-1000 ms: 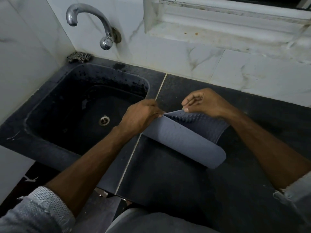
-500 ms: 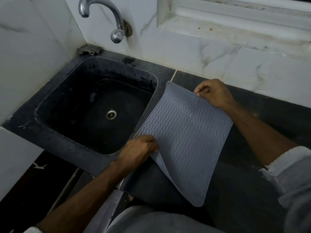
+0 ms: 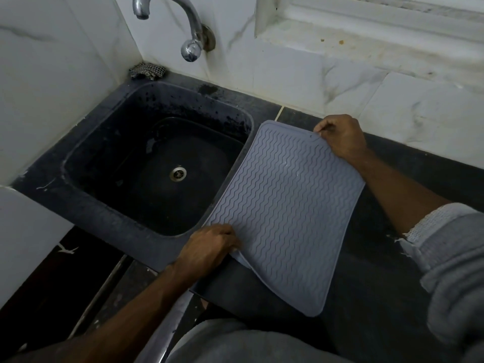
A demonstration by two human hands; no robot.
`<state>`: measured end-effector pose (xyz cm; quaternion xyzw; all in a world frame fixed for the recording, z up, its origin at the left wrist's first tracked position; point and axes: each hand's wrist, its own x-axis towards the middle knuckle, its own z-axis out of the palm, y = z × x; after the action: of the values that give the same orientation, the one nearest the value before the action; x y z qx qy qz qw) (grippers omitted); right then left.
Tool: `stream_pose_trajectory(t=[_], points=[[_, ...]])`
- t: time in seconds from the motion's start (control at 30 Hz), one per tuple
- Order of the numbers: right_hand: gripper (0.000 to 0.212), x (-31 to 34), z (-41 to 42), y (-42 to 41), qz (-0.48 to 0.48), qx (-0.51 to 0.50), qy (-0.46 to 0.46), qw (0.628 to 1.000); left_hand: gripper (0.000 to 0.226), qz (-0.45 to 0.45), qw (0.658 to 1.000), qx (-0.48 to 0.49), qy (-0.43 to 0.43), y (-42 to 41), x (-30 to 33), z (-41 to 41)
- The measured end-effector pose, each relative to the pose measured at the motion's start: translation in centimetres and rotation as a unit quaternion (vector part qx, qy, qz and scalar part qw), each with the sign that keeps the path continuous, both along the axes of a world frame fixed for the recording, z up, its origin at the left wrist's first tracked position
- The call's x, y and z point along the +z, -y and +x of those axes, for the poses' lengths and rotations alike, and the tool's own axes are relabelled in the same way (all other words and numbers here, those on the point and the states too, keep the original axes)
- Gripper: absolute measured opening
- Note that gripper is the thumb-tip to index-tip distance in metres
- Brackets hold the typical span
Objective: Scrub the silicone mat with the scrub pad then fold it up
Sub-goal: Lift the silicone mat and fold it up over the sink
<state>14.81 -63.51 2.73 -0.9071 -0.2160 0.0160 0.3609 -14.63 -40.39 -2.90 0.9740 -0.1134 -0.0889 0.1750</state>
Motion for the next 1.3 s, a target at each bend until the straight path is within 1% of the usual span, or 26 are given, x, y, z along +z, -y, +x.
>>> stream_pose_trajectory(t=[0.13,0.2,0.27,0.3,0.37,0.47,0.53,0.6,0.7,0.97,1.3], points=[[0.019,-1.3,-2.6,0.1,-0.005,-0.042,0.001,0.999,0.037,-0.009,0.994,-0.009,-0.107,-1.1,-0.7,-1.0],[0.022,-3.0,-5.4,0.7,-0.004,-0.084,-0.004,0.996,0.046,-0.016,0.994,0.001,-0.106,-1.2,-1.1,-1.8],[0.028,-4.9,-8.9,1.5,-0.013,-0.12,-0.023,0.992,0.052,-0.019,0.997,0.024,-0.073,-0.6,-1.4,-2.3],[0.03,-5.9,-10.7,2.0,-0.024,-0.118,-0.011,0.993,0.056,-0.023,0.997,0.035,-0.059,-0.1,-1.6,-2.5],[0.034,-7.8,-13.7,3.3,-0.076,-0.114,0.013,0.99,0.069,-0.027,0.997,0.044,-0.055,1.4,-1.9,-2.4],[0.047,-9.8,-16.3,4.8,-0.145,-0.111,-0.012,0.983,0.089,-0.008,0.996,0.031,-0.084,3.9,-2.6,-1.4],[0.052,-10.4,-17.0,5.3,-0.162,-0.099,-0.04,0.981,0.099,0.009,0.993,0.022,-0.111,5.2,-3.0,-0.4],[0.053,-10.6,-16.9,5.4,-0.168,-0.093,-0.049,0.98,0.105,0.021,0.99,0.021,-0.135,6.1,-3.3,0.2],[0.052,-10.4,-16.6,5.3,-0.174,-0.088,-0.057,0.979,0.108,0.037,0.988,0.024,-0.145,6.8,-3.6,0.5],[0.048,-10.1,-16.1,5.0,-0.175,-0.087,-0.062,0.979,0.109,0.037,0.987,0.019,-0.158,6.8,-3.4,0.6],[0.049,-10.4,-16.0,5.0,-0.171,-0.091,-0.074,0.978,0.111,0.042,0.985,0.015,-0.167,6.8,-3.6,0.7]])
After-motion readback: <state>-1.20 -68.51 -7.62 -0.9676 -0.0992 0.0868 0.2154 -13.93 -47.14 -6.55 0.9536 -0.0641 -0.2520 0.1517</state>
